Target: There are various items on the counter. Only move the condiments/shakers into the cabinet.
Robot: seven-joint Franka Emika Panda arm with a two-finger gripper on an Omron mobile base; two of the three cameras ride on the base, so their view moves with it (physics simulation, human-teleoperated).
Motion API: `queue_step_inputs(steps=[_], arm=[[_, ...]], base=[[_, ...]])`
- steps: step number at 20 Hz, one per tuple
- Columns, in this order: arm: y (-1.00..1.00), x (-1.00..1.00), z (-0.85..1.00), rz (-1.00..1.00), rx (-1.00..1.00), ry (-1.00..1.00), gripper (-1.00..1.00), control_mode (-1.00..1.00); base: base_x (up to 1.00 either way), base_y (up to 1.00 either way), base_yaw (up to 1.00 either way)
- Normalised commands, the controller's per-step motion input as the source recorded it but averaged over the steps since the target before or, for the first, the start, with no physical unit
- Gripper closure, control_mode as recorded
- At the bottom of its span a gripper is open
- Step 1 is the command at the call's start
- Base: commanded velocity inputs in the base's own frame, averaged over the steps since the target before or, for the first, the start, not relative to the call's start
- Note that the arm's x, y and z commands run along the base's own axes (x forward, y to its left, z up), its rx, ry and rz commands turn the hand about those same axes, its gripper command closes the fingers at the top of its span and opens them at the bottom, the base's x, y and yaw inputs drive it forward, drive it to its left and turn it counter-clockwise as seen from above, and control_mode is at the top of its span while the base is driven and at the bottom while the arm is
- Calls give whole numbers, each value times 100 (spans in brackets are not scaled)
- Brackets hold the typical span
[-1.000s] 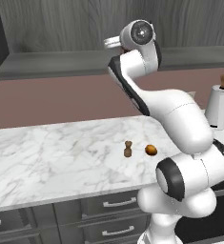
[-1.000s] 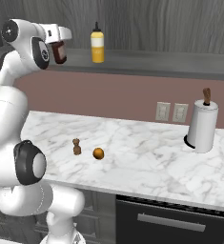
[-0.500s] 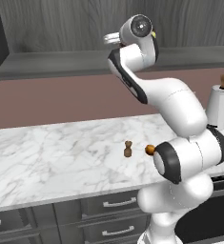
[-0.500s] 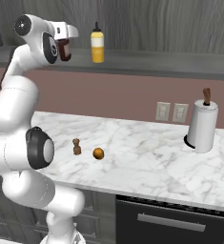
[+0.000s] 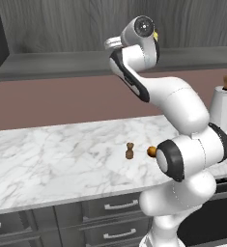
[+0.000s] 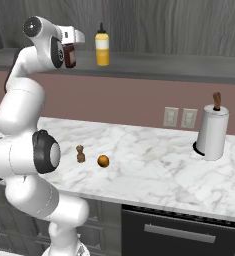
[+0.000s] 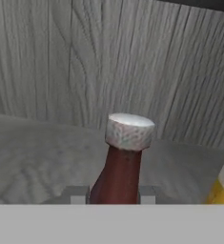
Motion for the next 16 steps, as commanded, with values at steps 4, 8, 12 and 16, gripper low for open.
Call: queue_step_inputs(steps=[4,8,12,16], arm=[[0,35,-9,0,0,0,100,-100],[0,33,-28,0,0,0,100,-100],[0,15,-13,0,0,0,-100,-100],[0,-17,0,0,0,0,-100,-100]], base=[[0,0,0],[0,0,0],[0,0,0],[0,0,0]])
